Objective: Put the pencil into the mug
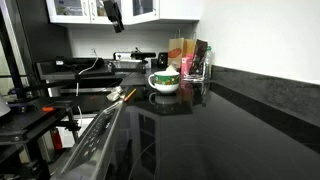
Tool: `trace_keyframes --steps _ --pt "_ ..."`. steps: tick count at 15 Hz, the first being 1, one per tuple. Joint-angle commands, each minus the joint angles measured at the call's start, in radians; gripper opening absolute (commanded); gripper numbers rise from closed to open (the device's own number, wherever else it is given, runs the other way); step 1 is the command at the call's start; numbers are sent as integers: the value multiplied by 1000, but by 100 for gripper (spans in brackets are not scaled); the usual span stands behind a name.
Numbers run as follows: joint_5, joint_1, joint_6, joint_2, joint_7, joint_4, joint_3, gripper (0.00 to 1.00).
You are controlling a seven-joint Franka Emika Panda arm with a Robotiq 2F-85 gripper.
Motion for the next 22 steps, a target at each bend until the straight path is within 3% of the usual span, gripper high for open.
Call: trace_keyframes --steps 1,3,4,10,15,19,22 --pt "-2 2 -2 0 2 1 -2 100" --pt "-2 2 -2 0 2 1 -2 100" --pt "-29 -27 18 1 61 -4 28 100" --pt "-250 -221 134 44 521 -37 246 100" --pt "-440 -385 112 127 915 -36 389 100" --pt "-578 -430 31 247 1198 4 406 100" --pt "-615 -375 -32 358 1371 37 351 100"
